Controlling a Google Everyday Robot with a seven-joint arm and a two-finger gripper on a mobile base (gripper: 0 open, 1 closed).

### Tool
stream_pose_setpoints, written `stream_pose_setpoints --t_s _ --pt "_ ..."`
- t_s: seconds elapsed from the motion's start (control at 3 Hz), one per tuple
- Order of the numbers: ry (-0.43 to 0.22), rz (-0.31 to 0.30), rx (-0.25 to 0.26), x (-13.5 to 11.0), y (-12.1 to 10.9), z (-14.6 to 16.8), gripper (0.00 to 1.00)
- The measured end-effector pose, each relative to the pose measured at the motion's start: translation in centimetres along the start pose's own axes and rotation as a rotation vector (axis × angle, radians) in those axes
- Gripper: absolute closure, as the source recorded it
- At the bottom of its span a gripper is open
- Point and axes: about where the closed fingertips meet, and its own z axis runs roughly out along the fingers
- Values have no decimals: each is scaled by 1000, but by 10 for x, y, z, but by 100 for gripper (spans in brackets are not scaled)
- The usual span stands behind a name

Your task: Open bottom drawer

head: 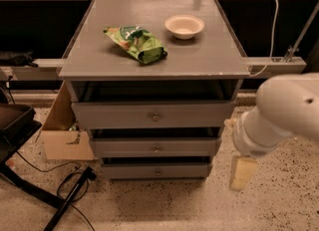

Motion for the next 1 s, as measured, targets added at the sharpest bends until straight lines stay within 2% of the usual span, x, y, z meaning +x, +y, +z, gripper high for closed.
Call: stream_pose_setpoints --t_s 0.33,0.67,1.0 --pt "43 23 -68 30 2 115 0" --pt "64 57 -133 50 5 182 0" --pt "68 52 -121 47 8 187 0"
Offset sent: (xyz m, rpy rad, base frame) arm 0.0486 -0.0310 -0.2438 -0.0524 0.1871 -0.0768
